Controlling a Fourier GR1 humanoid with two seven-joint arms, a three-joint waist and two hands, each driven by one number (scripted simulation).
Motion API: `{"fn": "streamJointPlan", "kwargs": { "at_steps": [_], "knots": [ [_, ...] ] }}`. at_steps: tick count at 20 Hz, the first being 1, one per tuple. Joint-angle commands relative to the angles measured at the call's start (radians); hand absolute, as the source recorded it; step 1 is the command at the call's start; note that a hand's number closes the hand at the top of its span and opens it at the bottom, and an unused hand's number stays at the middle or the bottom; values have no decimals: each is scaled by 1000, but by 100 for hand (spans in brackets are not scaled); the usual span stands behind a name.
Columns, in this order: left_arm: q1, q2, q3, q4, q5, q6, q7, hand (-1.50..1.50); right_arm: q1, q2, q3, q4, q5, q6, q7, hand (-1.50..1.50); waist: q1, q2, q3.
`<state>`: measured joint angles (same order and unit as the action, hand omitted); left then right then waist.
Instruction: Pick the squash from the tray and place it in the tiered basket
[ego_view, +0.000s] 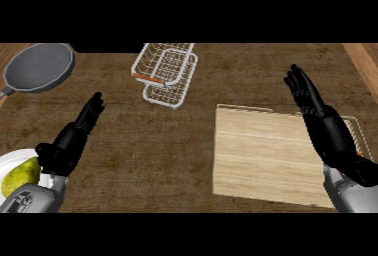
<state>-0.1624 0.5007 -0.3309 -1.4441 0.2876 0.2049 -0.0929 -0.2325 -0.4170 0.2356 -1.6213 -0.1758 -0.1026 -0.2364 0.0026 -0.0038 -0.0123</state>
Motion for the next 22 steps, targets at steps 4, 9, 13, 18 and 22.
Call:
{"fn": "streamJointPlan", "kwargs": {
  "at_steps": [4, 9, 13, 18, 22],
  "knots": [
    [43, -16, 47, 7, 54, 22, 43, 0, 75, -27, 21, -168, -274, 418, -307, 150, -10, -9, 24],
    [58, -21, 79, -22, 115, 23, 107, 0, 288, -107, -171, 78, -423, 490, -365, -150, -32, 13, 22],
    [50, -4, 102, -23, 138, -3, 141, 0, 326, -215, -293, 246, -492, 813, -588, -150, -13, 8, 18],
    [84, 22, 117, -43, 161, -37, 158, 0, 324, -364, -461, 311, -377, 870, -719, -150, -12, 2, 17],
    [70, 0, 101, -51, 139, -11, 158, 0, 309, -470, -533, 358, -177, 719, -795, -150, -11, 6, 20]
  ]
}}
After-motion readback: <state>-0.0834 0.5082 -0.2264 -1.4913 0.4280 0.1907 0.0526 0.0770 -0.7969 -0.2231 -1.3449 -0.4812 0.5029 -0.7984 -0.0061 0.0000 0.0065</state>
